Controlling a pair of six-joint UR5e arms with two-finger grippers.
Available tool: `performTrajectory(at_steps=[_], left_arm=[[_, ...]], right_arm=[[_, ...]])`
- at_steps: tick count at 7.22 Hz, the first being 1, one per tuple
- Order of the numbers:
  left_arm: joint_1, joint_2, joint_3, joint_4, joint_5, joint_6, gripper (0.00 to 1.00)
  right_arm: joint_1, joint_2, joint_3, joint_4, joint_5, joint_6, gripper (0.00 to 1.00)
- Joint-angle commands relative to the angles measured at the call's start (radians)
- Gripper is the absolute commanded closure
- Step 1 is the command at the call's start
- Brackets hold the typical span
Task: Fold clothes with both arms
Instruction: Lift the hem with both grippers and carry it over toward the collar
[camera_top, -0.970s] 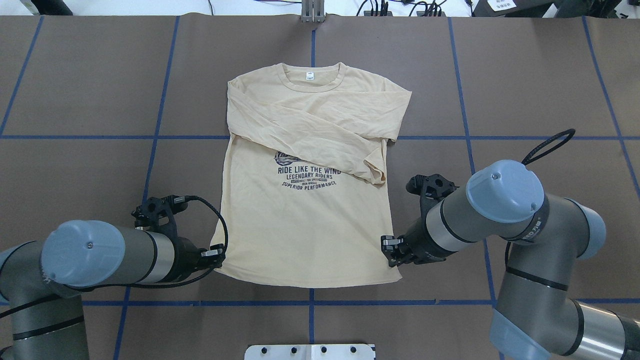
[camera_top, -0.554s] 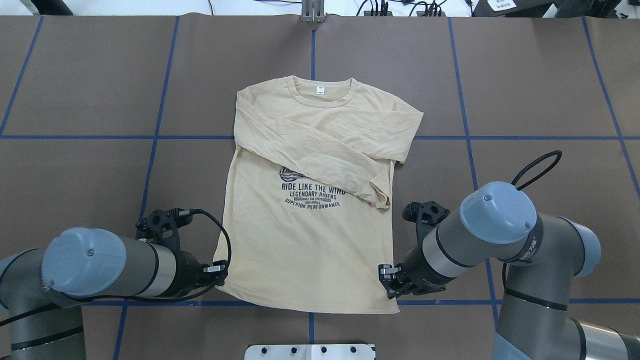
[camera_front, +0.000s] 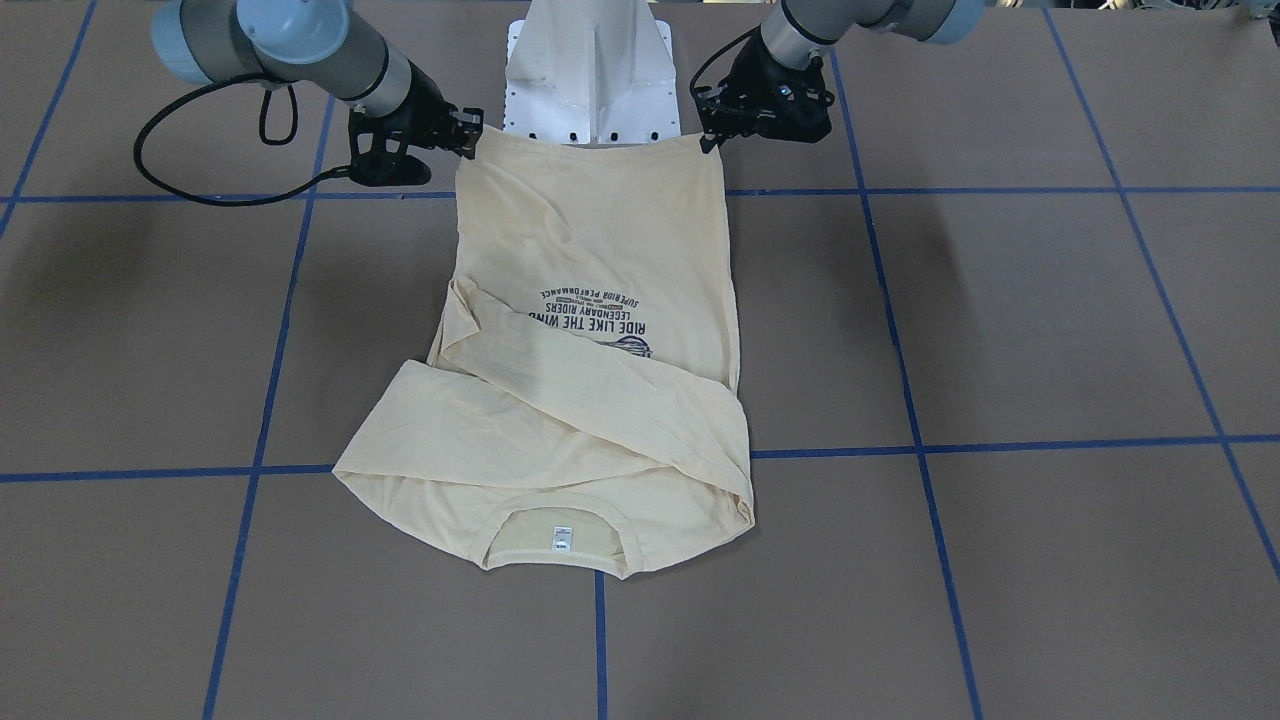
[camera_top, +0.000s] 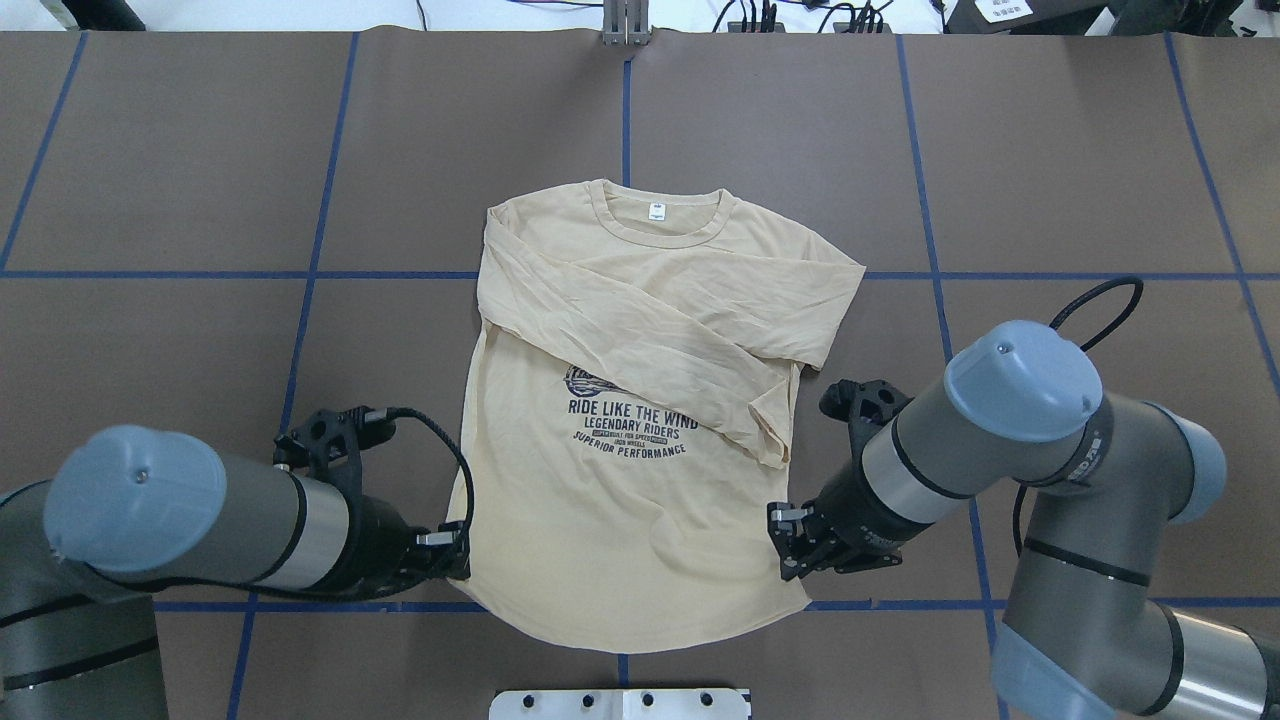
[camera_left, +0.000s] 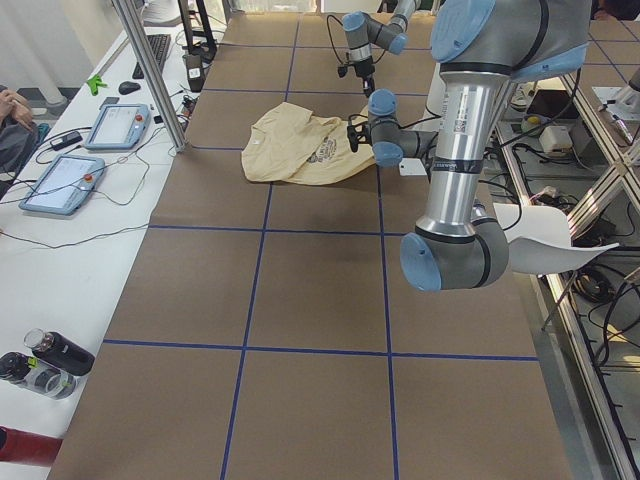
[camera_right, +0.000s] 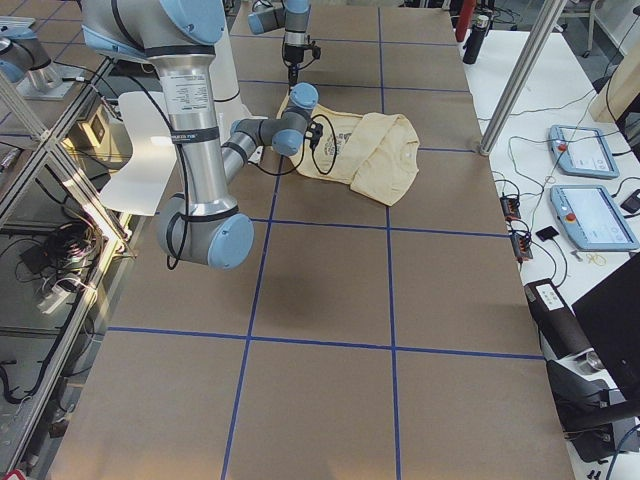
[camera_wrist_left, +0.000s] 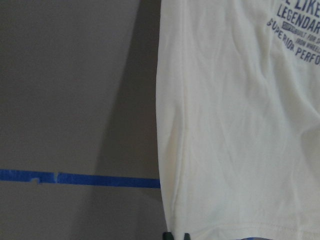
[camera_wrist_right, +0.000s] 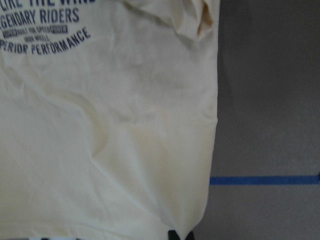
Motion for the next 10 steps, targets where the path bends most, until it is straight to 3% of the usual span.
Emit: performTrajectory(at_steps=[1,5,8,10], left_arm=[[-0.203,-0.097,0.038,0.001,-0.087,0.008,1.00],[-0.450,-0.329,0.334,-0.028,-0.137,0.049,1.00],[-0.492,-0.476,0.575,-0.124,-0.136,0.048,1.00],[-0.492,-0.488,0.710,-0.270,-0.129,0.043,1.00]], right_arm=[[0.116,0.007,-0.013,-0.002,0.000,-0.003,1.00],[0.309,0.176,-0.199,-0.006,-0.002,-0.003,1.00],[0.397,0.271,-0.338,-0.004,-0.003,-0.023,1.00],[0.397,0.300,-0.423,-0.002,-0.010,-0.040,1.00]])
